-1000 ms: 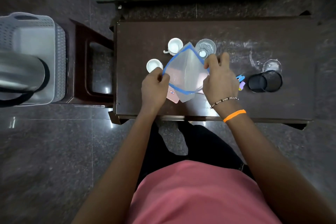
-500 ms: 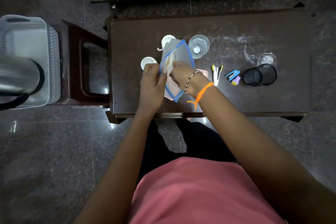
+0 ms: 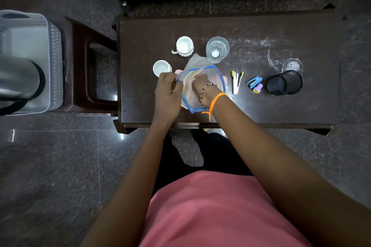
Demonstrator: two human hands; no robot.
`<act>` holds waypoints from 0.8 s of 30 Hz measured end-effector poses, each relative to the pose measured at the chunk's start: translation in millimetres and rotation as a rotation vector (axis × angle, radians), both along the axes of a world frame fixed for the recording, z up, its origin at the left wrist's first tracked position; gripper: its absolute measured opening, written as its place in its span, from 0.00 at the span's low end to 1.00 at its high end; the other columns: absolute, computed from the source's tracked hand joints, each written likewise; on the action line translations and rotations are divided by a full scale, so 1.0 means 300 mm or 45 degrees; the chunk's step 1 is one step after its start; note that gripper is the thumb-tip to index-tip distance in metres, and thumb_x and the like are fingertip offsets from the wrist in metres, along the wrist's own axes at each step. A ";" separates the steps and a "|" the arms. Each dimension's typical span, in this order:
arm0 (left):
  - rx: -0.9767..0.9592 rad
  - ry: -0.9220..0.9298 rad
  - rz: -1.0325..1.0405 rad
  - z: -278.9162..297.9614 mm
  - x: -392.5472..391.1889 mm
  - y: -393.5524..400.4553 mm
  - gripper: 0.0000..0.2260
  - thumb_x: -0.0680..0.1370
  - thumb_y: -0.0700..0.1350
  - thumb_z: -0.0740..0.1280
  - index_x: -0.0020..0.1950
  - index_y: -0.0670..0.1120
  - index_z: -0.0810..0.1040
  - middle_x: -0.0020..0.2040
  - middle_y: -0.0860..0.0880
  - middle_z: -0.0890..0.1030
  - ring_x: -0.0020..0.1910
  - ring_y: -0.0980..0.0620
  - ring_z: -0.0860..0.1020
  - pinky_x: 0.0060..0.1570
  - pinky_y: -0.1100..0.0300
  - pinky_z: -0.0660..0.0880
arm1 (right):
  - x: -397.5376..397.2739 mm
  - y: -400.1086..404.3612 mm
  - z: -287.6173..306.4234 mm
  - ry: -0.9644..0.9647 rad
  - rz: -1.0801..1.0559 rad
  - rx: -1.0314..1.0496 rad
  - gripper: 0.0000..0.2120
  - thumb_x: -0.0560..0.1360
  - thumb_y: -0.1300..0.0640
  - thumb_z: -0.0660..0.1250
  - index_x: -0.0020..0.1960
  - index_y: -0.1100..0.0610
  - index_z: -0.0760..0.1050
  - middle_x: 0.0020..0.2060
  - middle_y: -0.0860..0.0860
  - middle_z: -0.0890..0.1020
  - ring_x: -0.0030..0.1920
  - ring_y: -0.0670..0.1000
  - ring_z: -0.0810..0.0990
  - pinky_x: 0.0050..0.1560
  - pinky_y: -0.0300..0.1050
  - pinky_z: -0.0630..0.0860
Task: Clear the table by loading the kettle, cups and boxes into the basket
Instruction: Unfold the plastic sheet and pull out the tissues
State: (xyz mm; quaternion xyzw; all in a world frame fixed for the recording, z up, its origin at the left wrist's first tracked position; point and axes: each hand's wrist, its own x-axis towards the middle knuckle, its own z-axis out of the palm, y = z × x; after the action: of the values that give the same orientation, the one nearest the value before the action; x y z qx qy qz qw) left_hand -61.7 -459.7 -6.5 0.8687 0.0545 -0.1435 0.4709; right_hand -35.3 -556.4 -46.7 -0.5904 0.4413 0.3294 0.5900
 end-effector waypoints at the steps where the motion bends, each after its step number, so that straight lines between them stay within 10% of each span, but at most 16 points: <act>1: -0.018 -0.002 -0.004 0.003 -0.003 -0.007 0.06 0.78 0.37 0.60 0.41 0.39 0.72 0.40 0.51 0.69 0.43 0.51 0.70 0.40 0.74 0.64 | -0.002 -0.009 -0.005 -0.019 0.033 -0.024 0.19 0.80 0.63 0.53 0.70 0.64 0.62 0.68 0.61 0.69 0.56 0.53 0.69 0.67 0.50 0.67; 5: -0.077 0.003 -0.038 0.003 -0.019 -0.031 0.06 0.78 0.37 0.61 0.42 0.40 0.74 0.42 0.49 0.71 0.43 0.52 0.70 0.41 0.73 0.65 | -0.013 -0.040 -0.012 -0.045 0.004 -0.010 0.17 0.79 0.65 0.51 0.66 0.66 0.68 0.65 0.62 0.73 0.64 0.59 0.73 0.67 0.50 0.69; 11: -0.123 0.044 -0.036 0.009 -0.024 -0.042 0.07 0.78 0.38 0.61 0.40 0.44 0.70 0.37 0.56 0.69 0.40 0.54 0.70 0.40 0.69 0.67 | -0.029 -0.066 -0.039 -0.072 -0.084 -0.103 0.07 0.78 0.63 0.55 0.50 0.60 0.72 0.38 0.52 0.73 0.49 0.54 0.70 0.52 0.46 0.68; 18: -0.110 0.031 -0.074 0.014 -0.056 -0.058 0.06 0.76 0.35 0.61 0.39 0.37 0.73 0.38 0.51 0.70 0.38 0.55 0.69 0.40 0.70 0.66 | -0.048 -0.093 -0.063 -0.012 -0.031 -0.344 0.15 0.78 0.56 0.58 0.63 0.56 0.71 0.60 0.54 0.76 0.63 0.52 0.72 0.62 0.41 0.68; 24: 0.027 0.041 -0.078 0.000 -0.088 -0.081 0.07 0.74 0.36 0.63 0.37 0.35 0.74 0.41 0.46 0.72 0.42 0.51 0.71 0.42 0.64 0.65 | -0.064 -0.092 -0.022 -0.110 0.008 -0.558 0.06 0.74 0.63 0.61 0.41 0.63 0.75 0.41 0.59 0.81 0.51 0.61 0.79 0.47 0.49 0.76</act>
State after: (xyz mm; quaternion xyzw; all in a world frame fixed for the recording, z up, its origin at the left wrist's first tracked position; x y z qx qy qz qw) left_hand -88.0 -484.0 -6.6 0.8726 0.0371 -0.1713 0.4560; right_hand -54.4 -584.0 -53.3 -0.7193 0.4748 0.2021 0.4650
